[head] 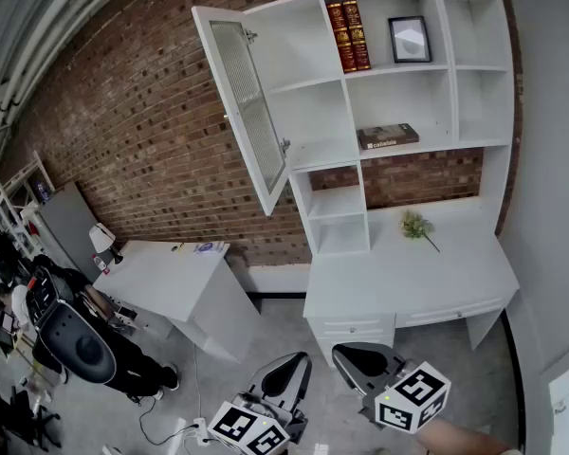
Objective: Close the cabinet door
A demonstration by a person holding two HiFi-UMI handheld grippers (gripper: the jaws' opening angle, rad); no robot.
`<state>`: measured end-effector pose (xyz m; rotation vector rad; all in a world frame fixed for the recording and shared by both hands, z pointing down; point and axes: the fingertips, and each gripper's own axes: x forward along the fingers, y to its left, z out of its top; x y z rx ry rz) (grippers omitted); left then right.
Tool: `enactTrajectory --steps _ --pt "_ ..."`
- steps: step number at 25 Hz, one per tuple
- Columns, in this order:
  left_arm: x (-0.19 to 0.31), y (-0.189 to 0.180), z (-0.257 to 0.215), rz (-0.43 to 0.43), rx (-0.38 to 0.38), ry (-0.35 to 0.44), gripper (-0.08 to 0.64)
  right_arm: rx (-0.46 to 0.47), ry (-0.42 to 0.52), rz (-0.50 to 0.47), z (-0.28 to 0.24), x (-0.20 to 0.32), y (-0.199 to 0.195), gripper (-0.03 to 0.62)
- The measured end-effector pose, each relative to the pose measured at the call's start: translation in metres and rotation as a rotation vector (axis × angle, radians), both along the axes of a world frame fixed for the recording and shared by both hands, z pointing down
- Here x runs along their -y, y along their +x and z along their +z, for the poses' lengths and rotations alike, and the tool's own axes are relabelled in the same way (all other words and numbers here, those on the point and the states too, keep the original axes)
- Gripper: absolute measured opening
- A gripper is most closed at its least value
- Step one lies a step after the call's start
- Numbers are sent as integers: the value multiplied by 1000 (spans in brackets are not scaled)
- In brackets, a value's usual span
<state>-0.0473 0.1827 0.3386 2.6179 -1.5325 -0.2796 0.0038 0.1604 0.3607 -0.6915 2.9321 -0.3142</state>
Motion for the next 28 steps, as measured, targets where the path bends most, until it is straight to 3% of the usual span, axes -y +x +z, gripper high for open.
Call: enactTrajectory --steps 28 --pt "28 48 16 -48 53 -52 11 41 -13 24 15 14 70 17"
